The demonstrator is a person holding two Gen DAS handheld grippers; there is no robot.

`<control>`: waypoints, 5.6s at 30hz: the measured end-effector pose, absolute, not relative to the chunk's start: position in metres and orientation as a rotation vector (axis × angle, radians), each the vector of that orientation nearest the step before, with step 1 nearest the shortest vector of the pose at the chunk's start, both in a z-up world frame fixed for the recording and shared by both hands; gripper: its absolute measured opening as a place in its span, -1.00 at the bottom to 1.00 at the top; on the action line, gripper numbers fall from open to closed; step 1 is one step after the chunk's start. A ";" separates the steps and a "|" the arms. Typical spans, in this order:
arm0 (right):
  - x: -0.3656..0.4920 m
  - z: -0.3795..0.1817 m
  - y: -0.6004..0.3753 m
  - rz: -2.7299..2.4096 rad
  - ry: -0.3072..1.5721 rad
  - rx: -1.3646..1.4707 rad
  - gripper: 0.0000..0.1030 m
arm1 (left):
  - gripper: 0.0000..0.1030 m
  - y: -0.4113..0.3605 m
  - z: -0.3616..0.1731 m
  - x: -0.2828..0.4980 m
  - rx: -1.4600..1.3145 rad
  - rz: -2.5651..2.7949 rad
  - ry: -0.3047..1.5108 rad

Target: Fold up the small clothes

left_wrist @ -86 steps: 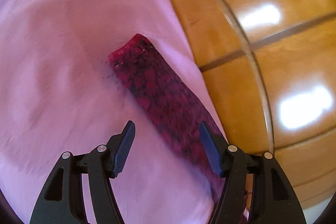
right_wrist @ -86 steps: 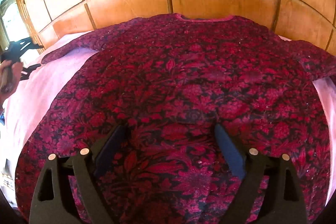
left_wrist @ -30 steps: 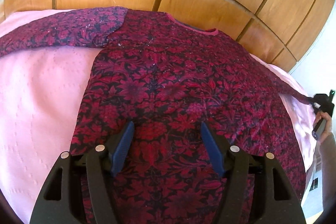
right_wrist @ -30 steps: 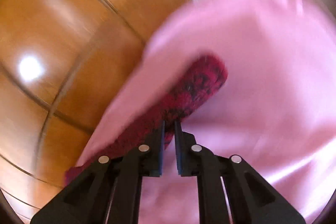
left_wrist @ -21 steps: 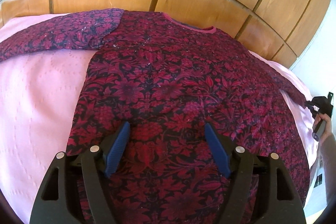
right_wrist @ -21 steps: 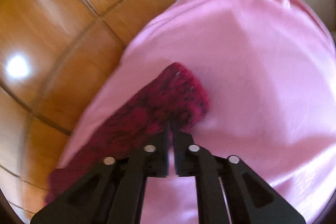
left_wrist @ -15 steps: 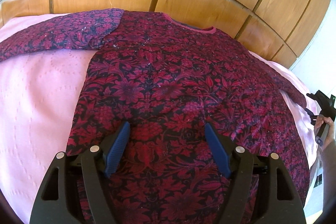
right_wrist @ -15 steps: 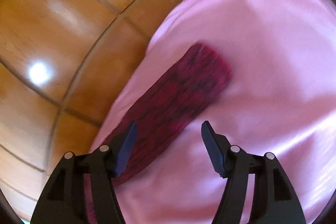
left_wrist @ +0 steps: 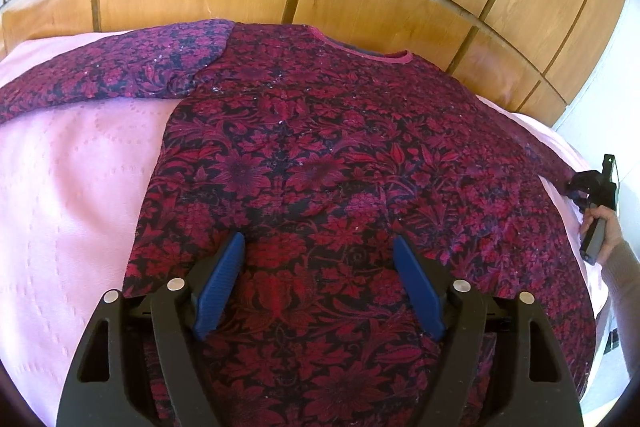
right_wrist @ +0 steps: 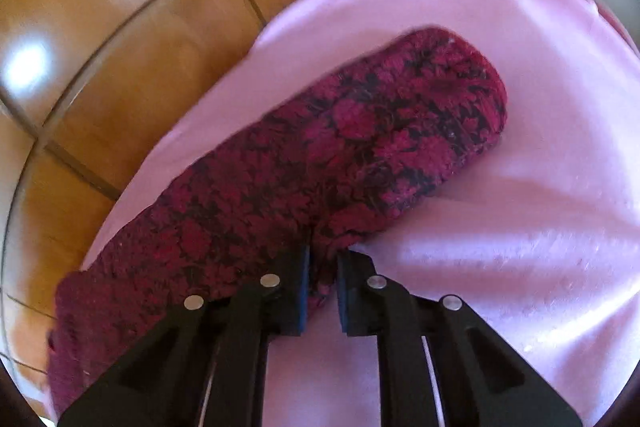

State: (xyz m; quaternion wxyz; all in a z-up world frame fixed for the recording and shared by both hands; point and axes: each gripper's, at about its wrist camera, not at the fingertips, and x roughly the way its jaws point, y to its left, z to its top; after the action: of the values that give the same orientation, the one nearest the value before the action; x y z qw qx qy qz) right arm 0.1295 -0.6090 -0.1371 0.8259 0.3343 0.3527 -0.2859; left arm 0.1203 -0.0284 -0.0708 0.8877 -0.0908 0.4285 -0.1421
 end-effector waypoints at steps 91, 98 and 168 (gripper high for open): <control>0.193 -0.047 -0.196 0.360 0.870 0.086 0.33 | 0.21 0.032 -0.031 0.162 -0.603 -0.395 0.926; 0.144 -0.026 -0.282 0.310 0.791 0.244 0.45 | 0.30 0.009 -0.040 0.221 -0.673 -0.386 0.984; 0.183 -0.098 -0.294 -0.049 0.777 0.089 0.04 | -0.73 0.229 -0.007 0.206 -0.664 0.153 0.671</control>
State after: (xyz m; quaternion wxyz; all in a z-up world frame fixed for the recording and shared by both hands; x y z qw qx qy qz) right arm 0.1828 -0.2943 -0.0983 0.9242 0.0435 0.3787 -0.0239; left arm 0.2064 0.2288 -0.0072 0.8879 -0.3194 0.3229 0.0736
